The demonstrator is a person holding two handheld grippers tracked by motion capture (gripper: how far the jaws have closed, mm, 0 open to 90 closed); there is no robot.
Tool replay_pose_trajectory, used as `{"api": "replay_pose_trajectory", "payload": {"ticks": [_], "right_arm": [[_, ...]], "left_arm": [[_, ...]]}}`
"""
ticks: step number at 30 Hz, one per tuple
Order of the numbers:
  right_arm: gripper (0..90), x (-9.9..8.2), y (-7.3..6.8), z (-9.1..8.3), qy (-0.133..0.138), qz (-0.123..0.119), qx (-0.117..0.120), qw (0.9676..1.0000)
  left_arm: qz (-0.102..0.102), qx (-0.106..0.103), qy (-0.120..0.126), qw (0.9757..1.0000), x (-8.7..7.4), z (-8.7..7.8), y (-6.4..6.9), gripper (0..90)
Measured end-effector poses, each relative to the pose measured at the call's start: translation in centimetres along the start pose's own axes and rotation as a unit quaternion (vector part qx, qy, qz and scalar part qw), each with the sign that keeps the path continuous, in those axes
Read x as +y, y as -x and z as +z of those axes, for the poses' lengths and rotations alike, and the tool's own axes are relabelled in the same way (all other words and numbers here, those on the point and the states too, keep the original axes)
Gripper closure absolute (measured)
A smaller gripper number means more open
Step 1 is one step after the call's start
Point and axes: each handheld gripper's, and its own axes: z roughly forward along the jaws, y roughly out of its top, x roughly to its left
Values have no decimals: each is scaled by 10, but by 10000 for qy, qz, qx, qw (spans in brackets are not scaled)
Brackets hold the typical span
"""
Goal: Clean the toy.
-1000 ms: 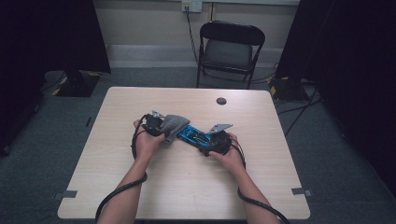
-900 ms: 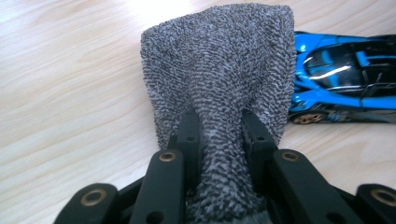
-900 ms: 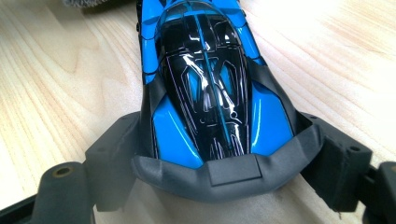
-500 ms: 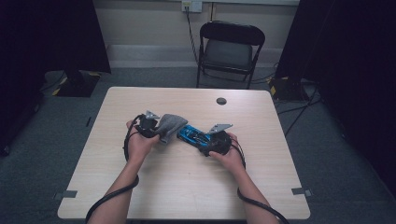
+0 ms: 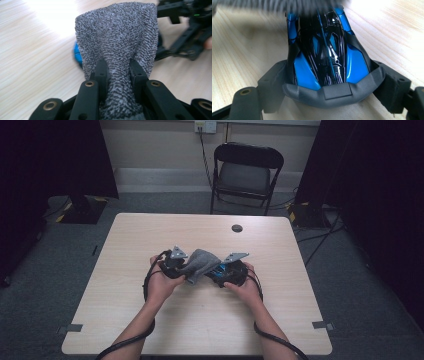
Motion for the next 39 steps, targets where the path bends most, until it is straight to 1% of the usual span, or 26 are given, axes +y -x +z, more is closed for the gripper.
{"api": "replay_pose_trajectory", "payload": {"ticks": [2,3,4,5,8,9,10,12,15,16,18,21,24,27,32,36,38,39], "right_arm": [[203,0,0,0,-1,1,0,10000],[203,0,0,0,-2,-1,0,10000],[203,0,0,0,-2,-1,0,10000],[203,0,0,0,2,-5,-2,10000],[203,0,0,0,2,-6,-2,10000],[203,0,0,0,2,-6,-2,10000],[203,0,0,0,2,-6,-2,10000],[203,0,0,0,1,-5,-1,10000],[203,0,0,0,4,1,-3,10000],[203,0,0,0,4,1,-3,10000],[203,0,0,0,4,1,-3,10000],[203,0,0,0,4,2,-2,10000],[203,0,0,0,2,-7,-1,10000],[203,0,0,0,2,-2,1,10000],[204,0,0,0,3,-2,1,10000],[204,0,0,0,0,2,4,10000],[203,0,0,0,0,3,4,10000],[203,0,0,0,0,2,3,10000]], "left_arm": [[41,-75,-33,10000,2,5,6,736],[87,-131,-67,9999,5,11,11,736],[87,-131,-67,9999,5,11,11,736],[122,-170,-85,9997,7,16,14,736],[161,-200,-114,9996,9,21,19,735],[222,-220,-186,9993,10,27,22,735],[222,-220,-186,9993,10,27,22,735],[277,-216,-269,9990,10,32,25,734],[278,-232,-367,9987,9,39,26,734],[328,-208,-420,9984,9,41,26,734],[295,-210,-425,9984,9,41,25,734],[335,-175,-444,9983,10,40,24,735],[307,-154,-449,9984,11,39,22,734],[312,-127,-506,9982,11,39,20,733],[269,-48,-545,9981,11,36,15,734],[217,62,-569,9981,11,32,7,734],[186,47,-570,9982,10,32,5,734],[172,72,-580,9981,10,31,3,734]]}}
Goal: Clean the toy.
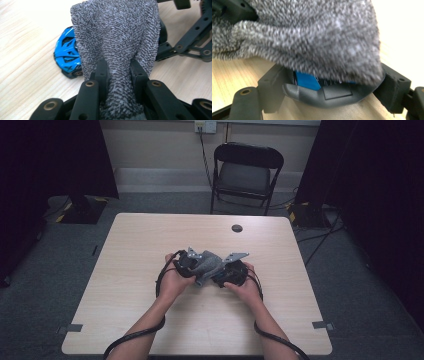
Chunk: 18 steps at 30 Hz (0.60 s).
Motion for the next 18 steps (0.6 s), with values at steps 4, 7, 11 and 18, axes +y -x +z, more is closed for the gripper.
{"api": "replay_pose_trajectory", "payload": {"ticks": [4,7,11,18], "right_arm": [[204,0,0,0,1,0,0,10000],[203,0,0,0,0,0,1,10000],[204,0,0,0,0,1,0,10000],[204,0,0,0,0,1,0,10000]], "left_arm": [[-62,60,-15,10000,-2,-2,-6,733],[-111,95,-47,9999,-3,-2,-11,733],[-179,134,-30,9997,-3,-1,-14,733],[-315,200,-52,9993,-4,-1,-23,731]]}}
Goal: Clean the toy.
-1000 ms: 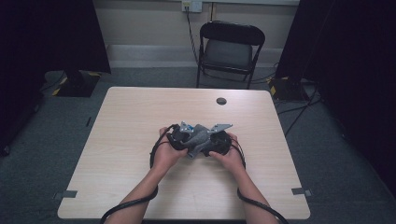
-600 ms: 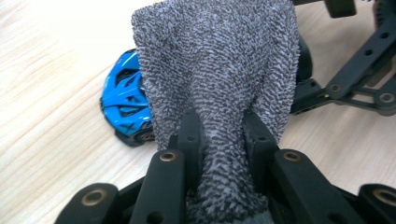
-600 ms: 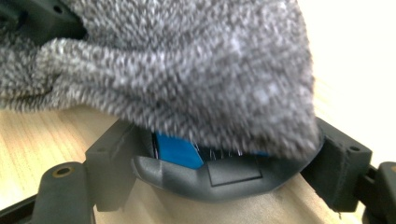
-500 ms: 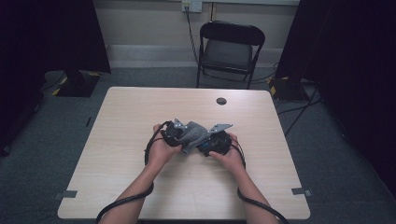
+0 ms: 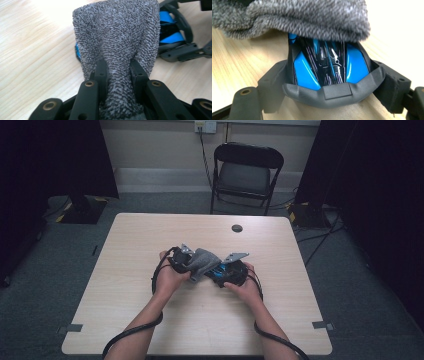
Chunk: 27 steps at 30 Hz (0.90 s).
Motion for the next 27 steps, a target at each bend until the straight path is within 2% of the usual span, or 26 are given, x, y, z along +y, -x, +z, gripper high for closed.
{"api": "replay_pose_trajectory", "payload": {"ticks": [9,15,27], "right_arm": [[203,0,0,0,0,0,0,10000],[204,0,0,0,0,0,1,10000],[204,0,0,0,0,0,4,10000]], "left_arm": [[-151,127,-60,9998,-3,0,-12,731],[-412,172,-51,9990,-6,1,-22,730],[-605,299,-128,9976,-12,3,-35,729]]}}
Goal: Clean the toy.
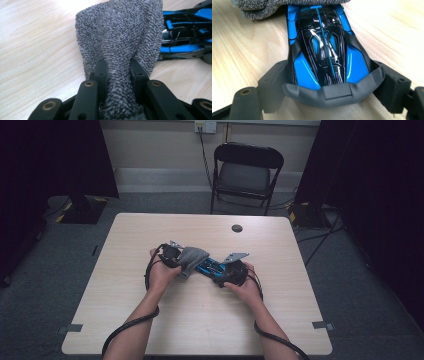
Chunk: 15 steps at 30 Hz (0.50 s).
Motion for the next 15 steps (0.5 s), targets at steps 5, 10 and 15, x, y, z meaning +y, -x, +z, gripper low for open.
{"api": "replay_pose_trajectory", "payload": {"ticks": [5,10,15], "right_arm": [[204,0,0,0,0,0,0,10000],[204,0,0,0,-1,1,0,10000],[204,0,0,0,-1,1,-1,10000]], "left_arm": [[-105,33,-51,9999,-4,1,-5,731],[-61,96,-78,9999,-6,-1,-8,732],[-95,224,-81,9997,-10,-3,-14,732]]}}
